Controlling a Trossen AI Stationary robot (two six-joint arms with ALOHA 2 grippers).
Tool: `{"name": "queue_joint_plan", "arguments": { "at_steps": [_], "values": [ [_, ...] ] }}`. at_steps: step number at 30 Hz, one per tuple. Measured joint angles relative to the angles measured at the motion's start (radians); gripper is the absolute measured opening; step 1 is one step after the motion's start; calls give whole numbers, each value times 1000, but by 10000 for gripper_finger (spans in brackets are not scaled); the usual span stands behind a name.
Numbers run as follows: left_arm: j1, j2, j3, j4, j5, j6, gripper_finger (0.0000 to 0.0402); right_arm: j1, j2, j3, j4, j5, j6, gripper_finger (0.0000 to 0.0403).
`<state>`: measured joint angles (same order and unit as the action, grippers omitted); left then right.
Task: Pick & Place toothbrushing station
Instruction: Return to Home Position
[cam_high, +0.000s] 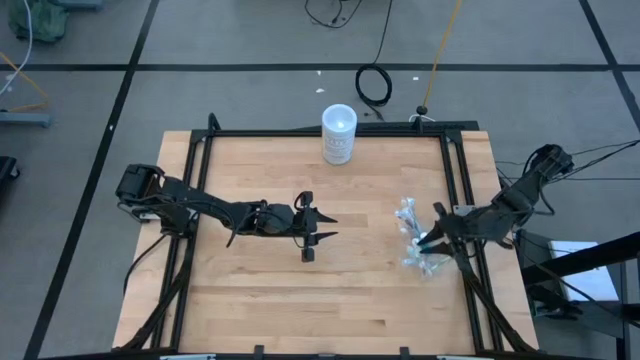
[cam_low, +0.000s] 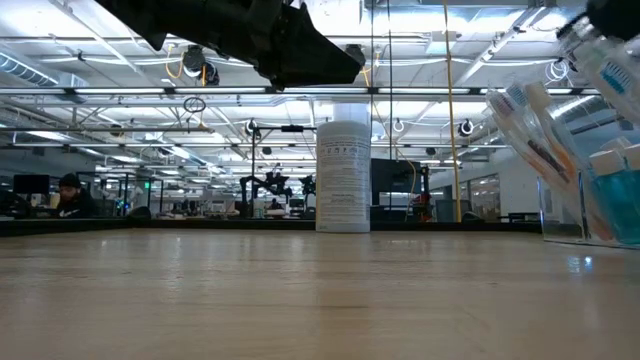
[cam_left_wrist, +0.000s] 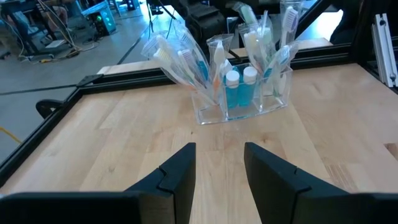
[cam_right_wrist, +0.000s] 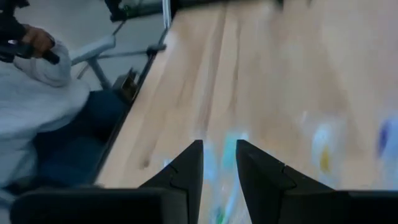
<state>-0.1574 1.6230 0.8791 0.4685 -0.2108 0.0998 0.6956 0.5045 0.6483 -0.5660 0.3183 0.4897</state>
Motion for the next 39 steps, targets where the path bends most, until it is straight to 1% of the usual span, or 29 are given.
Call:
{"name": "queue_joint_plan", "arguments": {
  "at_steps": [3, 5, 7, 9, 10, 12, 13, 15, 17, 19, 21, 24, 26, 30, 32, 35, 39],
  "values": [
    [0, 0, 0, 10, 0, 0, 143, 0, -7, 0, 111, 114, -169, 91],
    [0, -1, 0, 13, -4, 0, 143, 0, -9, 0, 227, 218, -294, 91],
    [-2, -23, -1, -15, -32, 0, 143, 0, -9, 2, 353, 301, -400, 91],
    [-7, -65, -1, -42, -76, 2, 137, 0, -9, 2, 442, 341, -537, 91],
    [-9, -95, -1, -77, -100, 4, 131, -1, -9, 2, 466, 343, -609, 89],
    [-15, -164, -1, -154, -136, 7, 109, -2, -11, 3, 486, 343, -714, 81],
    [-17, -200, -1, -188, -144, 2, 95, -4, -13, 3, 485, 339, -739, 73],
    [-26, -285, -1, -269, -154, -29, 62, -15, -20, 3, 465, 315, -736, 52],
    [-34, -374, 0, -345, -150, -40, 27, -28, -36, 3, 421, 225, -705, 26],
    [-43, -465, 0, -432, -132, -32, 8, -38, -50, 2, 385, 116, -663, 7],
    [-57, -548, -7, -472, -120, -33, 11, -49, -59, 2, 367, 71, -628, 6],
    [-78, -677, -35, -520, -106, -2, 15, -63, -72, -3, 345, 71, -621, 6],
    [-86, -765, -72, -528, -105, 26, 7, -74, -88, -20, 344, 48, -645, 2],
    [-87, -931, -189, -517, -94, 45, 8, -106, -137, -87, 419, -138, -689, 1],
    [-87, -1002, -252, -516, -78, 45, 12, -121, -167, -126, 458, -184, -688, 1],
    [-88, -1091, -346, -489, -77, 48, 7, -153, -220, -173, 463, -174, -688, 1],
    [-87, -1184, -457, -428, -76, 121, 7, -203, -307, -234, 451, -167, -689, 1]
  ]
}}
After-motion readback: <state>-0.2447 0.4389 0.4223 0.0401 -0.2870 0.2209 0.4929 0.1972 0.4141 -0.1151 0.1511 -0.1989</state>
